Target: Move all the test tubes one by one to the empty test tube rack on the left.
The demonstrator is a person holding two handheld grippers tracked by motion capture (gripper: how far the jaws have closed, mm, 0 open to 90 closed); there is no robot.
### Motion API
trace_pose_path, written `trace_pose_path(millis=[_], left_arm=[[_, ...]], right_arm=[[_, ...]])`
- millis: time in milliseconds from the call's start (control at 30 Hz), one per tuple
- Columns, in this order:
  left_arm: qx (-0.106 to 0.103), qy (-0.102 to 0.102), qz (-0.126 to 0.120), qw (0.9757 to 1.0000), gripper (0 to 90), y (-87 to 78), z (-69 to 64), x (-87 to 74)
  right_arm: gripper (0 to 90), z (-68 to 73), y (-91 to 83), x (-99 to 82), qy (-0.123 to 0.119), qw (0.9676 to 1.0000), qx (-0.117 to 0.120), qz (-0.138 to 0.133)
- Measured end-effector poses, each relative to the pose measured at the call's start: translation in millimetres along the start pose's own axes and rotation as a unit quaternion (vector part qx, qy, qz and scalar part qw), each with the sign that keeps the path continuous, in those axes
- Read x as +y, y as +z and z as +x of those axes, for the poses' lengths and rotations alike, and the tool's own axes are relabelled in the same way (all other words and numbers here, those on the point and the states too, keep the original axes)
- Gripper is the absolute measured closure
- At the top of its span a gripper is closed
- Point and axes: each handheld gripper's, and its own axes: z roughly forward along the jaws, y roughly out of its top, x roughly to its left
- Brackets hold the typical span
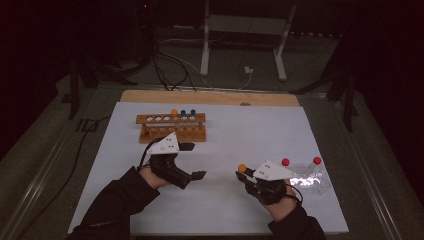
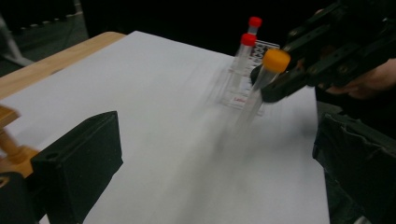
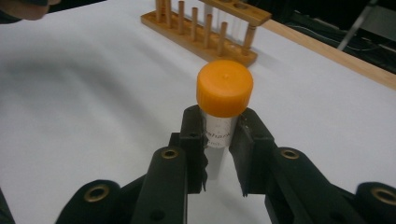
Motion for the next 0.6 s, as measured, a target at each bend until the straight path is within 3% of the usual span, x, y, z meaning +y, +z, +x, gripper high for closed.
trace_pose_path(millis=[300,600], left_arm=[[-0.035,0.007,-0.003,0.9994,6.7,20.7,-7.6,9.0],[-0.063,0.018,-0.007,0.9978,25.7,37.5,-15.0,13.9]], right_arm=[[74.4,12.1,12.3,3.4,-0.006,0.9997,0.024,0.004],[74.4,17.7,19.8,4.4,-0.010,0.9991,0.039,0.010]])
